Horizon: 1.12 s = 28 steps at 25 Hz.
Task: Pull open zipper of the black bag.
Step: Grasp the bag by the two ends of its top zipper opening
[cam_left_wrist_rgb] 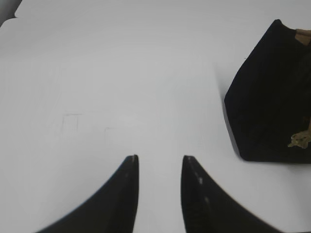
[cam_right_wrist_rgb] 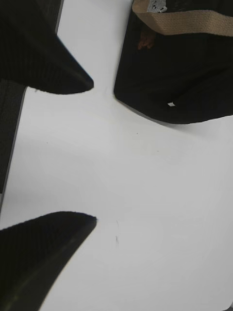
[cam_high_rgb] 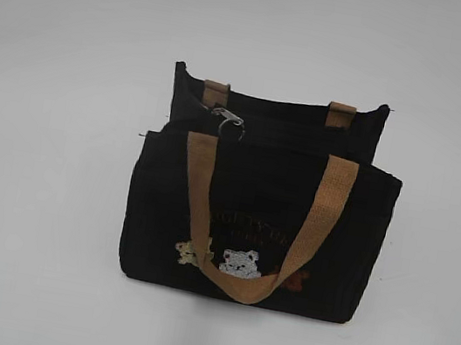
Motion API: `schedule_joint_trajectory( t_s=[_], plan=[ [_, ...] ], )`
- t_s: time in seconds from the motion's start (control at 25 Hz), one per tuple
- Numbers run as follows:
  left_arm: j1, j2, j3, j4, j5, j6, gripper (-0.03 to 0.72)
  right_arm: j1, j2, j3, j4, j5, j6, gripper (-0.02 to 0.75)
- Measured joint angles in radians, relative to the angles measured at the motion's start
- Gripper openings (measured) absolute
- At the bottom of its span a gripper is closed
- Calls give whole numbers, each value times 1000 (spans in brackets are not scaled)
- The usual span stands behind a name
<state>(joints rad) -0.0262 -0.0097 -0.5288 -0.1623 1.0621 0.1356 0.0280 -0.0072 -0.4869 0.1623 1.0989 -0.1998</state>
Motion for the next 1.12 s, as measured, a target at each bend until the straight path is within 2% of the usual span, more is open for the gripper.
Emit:
schedule_joint_trajectory(
  t_s=[0.8, 0.96, 1.12],
  plan=[
    [0, 7, -4, -13, -9, 0, 233, 0, 0, 0, 1, 0, 0, 582],
    [0, 89, -39, -102, -103, 0, 245, 0, 30, 0, 18, -3, 0, 582],
    [0, 254, -45, -337, -242, 40, 281, 2, 117, -6, 79, -42, 0, 582]
  ],
)
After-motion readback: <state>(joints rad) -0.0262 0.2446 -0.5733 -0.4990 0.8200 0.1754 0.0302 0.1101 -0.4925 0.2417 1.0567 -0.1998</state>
